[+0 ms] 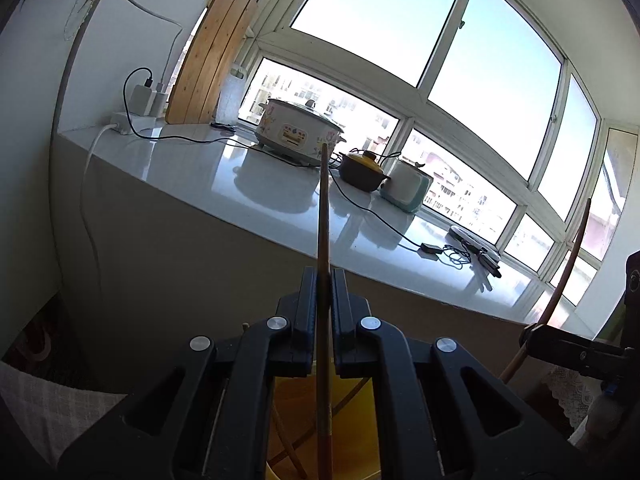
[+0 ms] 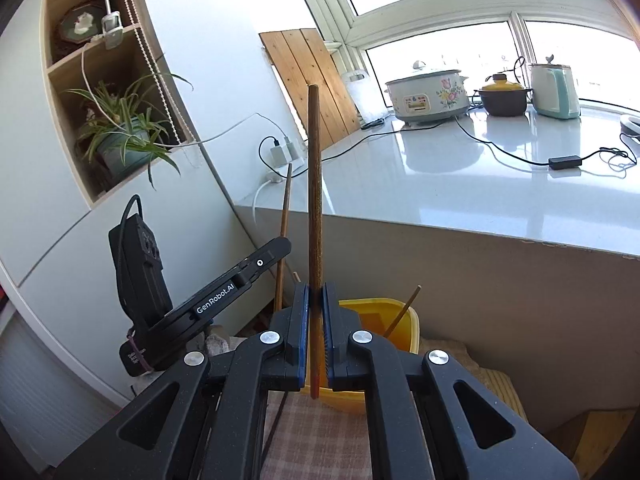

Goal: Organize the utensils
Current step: 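Carry both chopsticks up and lower them into the yellow container, then open both tools to release the chopsticks into the yellow container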

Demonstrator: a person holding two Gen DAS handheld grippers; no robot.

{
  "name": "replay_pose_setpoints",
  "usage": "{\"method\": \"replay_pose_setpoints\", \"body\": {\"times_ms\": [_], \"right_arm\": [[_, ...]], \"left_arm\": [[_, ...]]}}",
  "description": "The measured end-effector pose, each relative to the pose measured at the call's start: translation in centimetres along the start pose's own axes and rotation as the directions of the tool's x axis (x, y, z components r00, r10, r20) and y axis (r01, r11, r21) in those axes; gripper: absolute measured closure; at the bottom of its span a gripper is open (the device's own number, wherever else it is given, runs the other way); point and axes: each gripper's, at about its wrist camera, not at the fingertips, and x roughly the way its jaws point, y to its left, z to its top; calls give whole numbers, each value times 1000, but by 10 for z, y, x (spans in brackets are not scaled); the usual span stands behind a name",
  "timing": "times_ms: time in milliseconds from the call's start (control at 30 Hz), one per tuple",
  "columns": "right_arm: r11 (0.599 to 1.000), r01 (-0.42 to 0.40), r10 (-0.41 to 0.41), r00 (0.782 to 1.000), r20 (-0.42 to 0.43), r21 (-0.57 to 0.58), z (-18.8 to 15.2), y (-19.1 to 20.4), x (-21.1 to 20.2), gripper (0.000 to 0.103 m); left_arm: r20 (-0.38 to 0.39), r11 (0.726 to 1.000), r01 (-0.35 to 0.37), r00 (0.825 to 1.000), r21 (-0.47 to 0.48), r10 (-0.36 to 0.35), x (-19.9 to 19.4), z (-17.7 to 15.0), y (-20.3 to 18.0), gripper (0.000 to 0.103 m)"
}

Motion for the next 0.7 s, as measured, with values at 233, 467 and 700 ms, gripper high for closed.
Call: {"method": "replay_pose_setpoints", "body": {"times_ms": [233,467,700], "right_arm": [[998,63,-62,998,16,-10,2,-8,9,98],[989,137,-137,990,18,-57,-6,-10,24,98],[983,163,-164,986,-8,-84,-17,-12,36,98]], "left_arm": [[23,1000,-30,999,6,29,8,-7,7,99],[-11,999,-21,1000,50,22,4,-17,1,99],[-49,996,-1,999,93,6,-5,-25,-12,99]]}}
